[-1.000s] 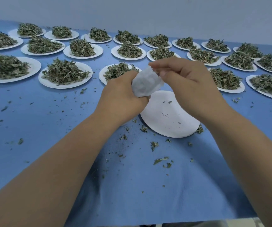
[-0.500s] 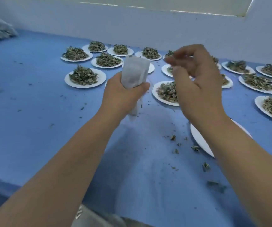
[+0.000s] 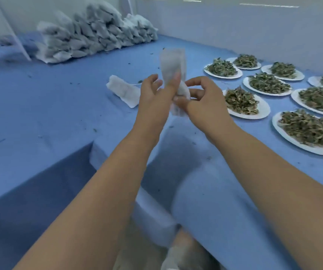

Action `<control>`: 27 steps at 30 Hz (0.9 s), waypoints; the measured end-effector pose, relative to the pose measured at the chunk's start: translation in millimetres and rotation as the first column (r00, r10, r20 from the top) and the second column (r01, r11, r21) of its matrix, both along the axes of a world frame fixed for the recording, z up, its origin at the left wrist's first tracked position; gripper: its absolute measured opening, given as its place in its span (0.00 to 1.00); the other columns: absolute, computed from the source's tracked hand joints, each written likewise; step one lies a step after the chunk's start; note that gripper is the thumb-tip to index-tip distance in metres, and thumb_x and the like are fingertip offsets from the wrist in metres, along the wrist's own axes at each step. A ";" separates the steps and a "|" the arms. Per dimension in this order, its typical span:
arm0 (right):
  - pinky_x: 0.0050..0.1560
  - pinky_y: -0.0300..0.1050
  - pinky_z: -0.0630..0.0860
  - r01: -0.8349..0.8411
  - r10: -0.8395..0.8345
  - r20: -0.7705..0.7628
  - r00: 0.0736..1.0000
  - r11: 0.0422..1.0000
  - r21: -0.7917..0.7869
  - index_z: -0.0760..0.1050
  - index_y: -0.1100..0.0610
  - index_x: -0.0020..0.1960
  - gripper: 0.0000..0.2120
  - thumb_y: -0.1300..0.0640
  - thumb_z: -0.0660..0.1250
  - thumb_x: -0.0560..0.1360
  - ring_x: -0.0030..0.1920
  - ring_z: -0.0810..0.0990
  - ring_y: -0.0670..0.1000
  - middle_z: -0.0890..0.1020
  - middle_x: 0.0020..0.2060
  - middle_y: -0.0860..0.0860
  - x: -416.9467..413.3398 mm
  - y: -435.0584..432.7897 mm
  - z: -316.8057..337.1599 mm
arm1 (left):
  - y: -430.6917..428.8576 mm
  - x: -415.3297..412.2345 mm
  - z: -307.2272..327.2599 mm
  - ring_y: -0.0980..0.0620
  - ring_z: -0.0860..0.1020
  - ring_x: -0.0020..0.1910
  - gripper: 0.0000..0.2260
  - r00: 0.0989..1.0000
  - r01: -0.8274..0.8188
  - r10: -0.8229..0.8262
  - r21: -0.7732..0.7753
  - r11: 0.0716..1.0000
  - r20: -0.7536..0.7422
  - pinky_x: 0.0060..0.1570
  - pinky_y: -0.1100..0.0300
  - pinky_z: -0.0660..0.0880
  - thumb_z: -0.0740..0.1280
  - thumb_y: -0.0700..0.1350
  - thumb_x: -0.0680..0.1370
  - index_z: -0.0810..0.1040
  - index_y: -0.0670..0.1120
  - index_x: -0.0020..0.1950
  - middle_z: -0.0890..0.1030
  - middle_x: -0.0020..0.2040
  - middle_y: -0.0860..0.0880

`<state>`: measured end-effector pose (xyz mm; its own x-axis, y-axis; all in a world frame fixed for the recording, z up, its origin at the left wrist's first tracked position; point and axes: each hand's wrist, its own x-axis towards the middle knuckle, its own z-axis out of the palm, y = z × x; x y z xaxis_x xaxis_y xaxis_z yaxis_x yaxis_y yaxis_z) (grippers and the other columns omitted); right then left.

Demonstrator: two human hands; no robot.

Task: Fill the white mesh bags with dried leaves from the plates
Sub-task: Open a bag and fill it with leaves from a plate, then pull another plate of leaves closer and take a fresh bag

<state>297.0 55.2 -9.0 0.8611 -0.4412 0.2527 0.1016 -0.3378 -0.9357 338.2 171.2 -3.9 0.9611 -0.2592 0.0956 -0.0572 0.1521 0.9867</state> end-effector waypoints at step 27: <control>0.39 0.39 0.73 0.206 -0.402 -0.152 0.903 0.714 -0.669 0.77 0.48 0.55 0.14 0.55 0.58 0.73 0.42 0.80 0.49 0.83 0.47 0.48 29.0 -157.6 34.0 | -101.0 40.1 -17.7 0.64 0.75 0.40 0.11 0.999 -0.034 0.020 0.298 0.954 0.049 0.31 0.65 0.70 0.59 0.47 0.79 0.75 0.52 0.60 0.78 0.54 0.55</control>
